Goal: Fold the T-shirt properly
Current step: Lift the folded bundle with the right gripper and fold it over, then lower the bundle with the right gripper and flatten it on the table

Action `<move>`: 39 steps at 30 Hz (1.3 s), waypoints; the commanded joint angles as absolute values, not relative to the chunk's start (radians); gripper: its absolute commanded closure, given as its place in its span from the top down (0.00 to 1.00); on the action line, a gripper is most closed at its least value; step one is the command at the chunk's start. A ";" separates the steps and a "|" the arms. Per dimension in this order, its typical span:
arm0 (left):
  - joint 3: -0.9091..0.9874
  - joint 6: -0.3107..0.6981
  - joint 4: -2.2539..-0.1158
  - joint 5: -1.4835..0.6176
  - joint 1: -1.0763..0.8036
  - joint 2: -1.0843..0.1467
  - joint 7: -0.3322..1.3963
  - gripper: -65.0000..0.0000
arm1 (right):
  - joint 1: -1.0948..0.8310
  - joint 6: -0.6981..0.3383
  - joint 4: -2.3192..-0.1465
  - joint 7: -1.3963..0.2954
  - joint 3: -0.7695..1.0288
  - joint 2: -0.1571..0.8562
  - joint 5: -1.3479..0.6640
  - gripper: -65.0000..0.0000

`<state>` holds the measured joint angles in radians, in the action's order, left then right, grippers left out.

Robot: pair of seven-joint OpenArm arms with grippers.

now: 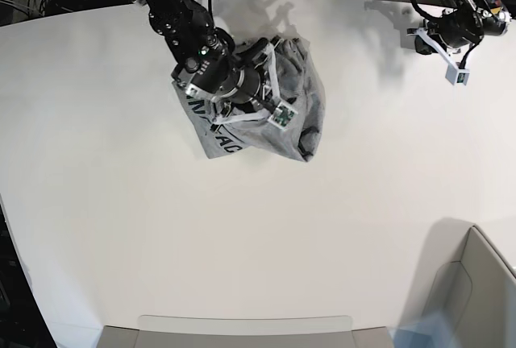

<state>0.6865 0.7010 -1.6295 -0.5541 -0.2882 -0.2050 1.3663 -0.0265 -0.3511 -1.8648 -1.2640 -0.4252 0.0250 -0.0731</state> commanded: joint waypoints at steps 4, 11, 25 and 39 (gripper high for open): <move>0.682 0.698 -1.627 -0.522 -0.288 -0.208 1.396 0.00 | -0.071 -0.369 -1.940 -1.250 -0.489 0.019 -0.077 0.00; 0.682 0.698 -1.624 -0.522 -0.288 -0.208 1.396 0.00 | -0.090 -0.596 -2.002 -1.371 -0.524 0.033 -0.077 0.00; 0.648 0.698 -1.509 -0.522 -0.266 -0.209 1.396 0.00 | 0.081 -0.601 -1.899 -1.310 -0.357 -0.013 -0.070 0.00; 0.647 0.698 -1.509 -0.522 -0.263 -0.211 1.396 0.00 | 0.232 -0.601 -1.529 -1.125 -0.358 -0.133 -0.070 0.00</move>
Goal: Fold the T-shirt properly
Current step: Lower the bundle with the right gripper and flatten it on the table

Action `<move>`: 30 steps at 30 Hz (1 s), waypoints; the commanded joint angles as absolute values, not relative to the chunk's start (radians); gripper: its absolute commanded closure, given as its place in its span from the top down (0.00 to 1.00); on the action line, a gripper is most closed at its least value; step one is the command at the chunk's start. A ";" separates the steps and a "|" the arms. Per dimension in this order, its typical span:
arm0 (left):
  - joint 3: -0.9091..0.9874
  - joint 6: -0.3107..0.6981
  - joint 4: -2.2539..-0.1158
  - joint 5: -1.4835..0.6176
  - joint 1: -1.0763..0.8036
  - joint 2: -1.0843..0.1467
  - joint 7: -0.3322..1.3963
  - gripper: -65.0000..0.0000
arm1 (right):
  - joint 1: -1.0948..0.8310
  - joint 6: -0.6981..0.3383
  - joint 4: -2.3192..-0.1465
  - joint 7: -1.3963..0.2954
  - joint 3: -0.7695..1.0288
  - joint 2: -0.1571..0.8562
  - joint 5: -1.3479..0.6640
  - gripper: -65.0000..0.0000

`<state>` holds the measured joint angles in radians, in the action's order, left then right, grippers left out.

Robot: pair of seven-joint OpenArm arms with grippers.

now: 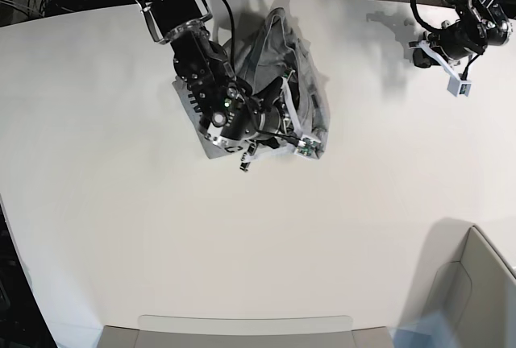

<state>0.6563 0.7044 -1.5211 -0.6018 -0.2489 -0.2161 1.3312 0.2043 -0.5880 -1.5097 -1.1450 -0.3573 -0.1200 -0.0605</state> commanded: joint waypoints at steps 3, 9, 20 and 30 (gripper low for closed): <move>0.647 0.698 -1.509 -0.522 -0.263 -0.211 1.396 0.00 | 0.280 -0.601 -1.440 -1.086 -0.360 -0.156 -0.077 0.00; 0.648 0.698 -1.509 -0.522 -0.263 -0.209 1.396 0.00 | 0.352 -0.601 -1.267 -0.886 -0.421 -0.157 -0.124 0.00; 0.647 0.698 -1.509 -0.522 -0.220 -0.213 1.396 0.00 | 0.355 -0.601 -1.376 -0.885 -0.504 -0.153 -0.179 0.00; 0.647 0.698 -1.509 -0.522 -0.208 -0.217 1.396 0.00 | 0.340 -0.601 -1.376 -1.018 -0.503 -0.142 -0.077 0.00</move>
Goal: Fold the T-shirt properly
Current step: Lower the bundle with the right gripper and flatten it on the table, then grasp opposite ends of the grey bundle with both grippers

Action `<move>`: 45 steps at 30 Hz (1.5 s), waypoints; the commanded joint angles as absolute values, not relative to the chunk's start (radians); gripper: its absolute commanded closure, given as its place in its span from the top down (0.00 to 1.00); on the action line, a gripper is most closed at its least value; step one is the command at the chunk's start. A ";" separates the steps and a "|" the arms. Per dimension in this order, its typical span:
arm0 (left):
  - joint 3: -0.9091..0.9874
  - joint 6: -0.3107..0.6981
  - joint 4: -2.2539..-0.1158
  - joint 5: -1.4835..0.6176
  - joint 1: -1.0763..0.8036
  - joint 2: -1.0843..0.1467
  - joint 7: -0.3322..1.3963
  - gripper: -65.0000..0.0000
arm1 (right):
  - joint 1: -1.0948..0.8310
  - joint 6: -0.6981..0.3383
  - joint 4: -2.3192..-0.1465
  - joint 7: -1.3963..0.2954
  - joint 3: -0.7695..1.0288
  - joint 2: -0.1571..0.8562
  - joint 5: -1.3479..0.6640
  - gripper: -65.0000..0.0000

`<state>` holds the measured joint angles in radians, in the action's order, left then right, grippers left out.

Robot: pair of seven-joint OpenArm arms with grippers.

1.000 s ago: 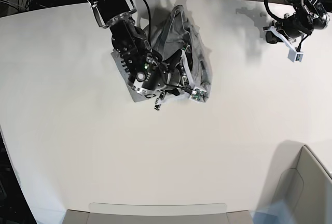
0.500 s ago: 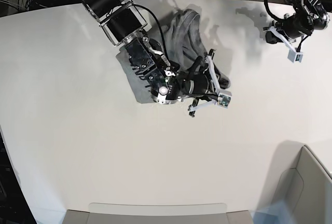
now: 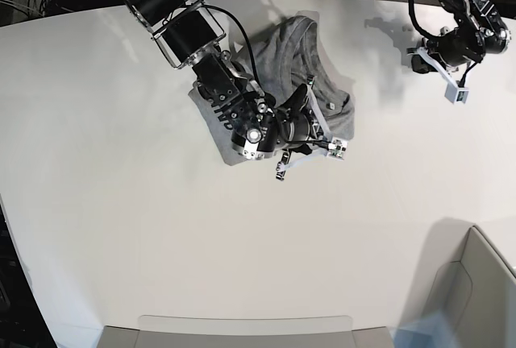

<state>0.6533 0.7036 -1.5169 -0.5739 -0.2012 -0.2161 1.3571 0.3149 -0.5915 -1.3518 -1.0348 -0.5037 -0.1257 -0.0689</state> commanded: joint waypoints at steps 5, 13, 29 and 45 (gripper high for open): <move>0.647 0.698 -1.520 -0.522 -0.208 -0.217 1.396 0.00 | 0.291 -0.601 -1.550 -1.036 -0.483 -0.148 -0.079 0.00; 0.644 0.698 -1.796 -0.522 -0.171 -0.202 1.396 0.00 | 0.205 -0.601 -1.748 -1.069 -0.191 -0.107 -0.058 0.00; 0.044 0.698 -2.035 -0.522 -0.265 -0.189 1.087 0.00 | 0.028 -0.602 -1.750 -1.129 0.061 0.084 -0.008 0.00; -0.229 0.630 -1.896 -0.522 -0.225 -0.317 1.049 0.00 | -0.028 -0.602 -1.609 -1.015 -0.076 0.082 -0.007 0.00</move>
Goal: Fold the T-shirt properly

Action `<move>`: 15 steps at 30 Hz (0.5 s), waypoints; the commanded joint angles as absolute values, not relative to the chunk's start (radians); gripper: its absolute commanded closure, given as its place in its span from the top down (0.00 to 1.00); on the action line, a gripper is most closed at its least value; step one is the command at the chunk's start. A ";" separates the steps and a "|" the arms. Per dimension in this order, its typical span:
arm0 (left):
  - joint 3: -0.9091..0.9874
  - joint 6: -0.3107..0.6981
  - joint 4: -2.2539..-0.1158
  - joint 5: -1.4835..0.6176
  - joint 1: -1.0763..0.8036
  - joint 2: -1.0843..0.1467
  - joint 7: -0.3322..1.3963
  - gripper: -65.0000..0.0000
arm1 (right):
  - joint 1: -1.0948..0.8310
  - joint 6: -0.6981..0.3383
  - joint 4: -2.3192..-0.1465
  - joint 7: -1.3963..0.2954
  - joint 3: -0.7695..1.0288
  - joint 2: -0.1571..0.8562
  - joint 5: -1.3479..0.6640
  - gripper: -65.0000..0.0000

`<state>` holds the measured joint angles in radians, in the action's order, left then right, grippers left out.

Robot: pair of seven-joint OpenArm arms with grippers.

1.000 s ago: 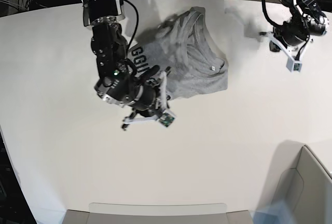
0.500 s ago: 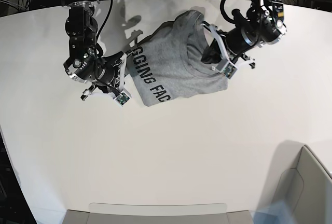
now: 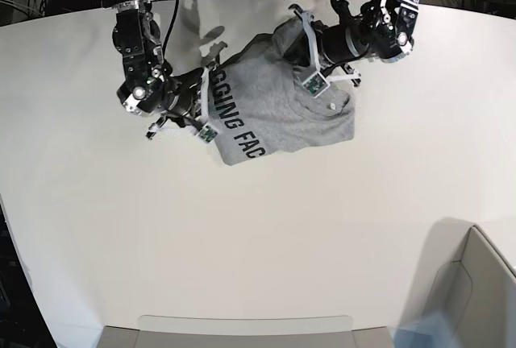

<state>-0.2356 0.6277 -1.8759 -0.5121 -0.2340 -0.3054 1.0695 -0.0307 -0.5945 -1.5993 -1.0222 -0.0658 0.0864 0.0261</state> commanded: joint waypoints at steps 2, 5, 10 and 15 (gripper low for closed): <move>-0.228 0.607 -1.871 -0.522 -0.209 -0.331 1.049 0.00 | -0.047 -0.602 -1.615 -1.000 -0.130 0.084 -0.007 0.00; -0.193 0.558 -1.836 -0.522 -0.179 -0.346 1.049 0.00 | -0.076 -0.602 -1.643 -0.992 -0.170 0.084 -0.007 0.00; -0.104 0.526 -1.728 -0.522 -0.085 -0.349 1.049 0.00 | -0.139 -0.605 -1.735 -0.993 -0.174 0.084 -0.007 0.00; -0.094 0.526 -1.586 -0.522 0.065 -0.344 1.049 0.00 | -0.209 -0.610 -1.854 -0.995 -0.174 0.131 -0.007 0.00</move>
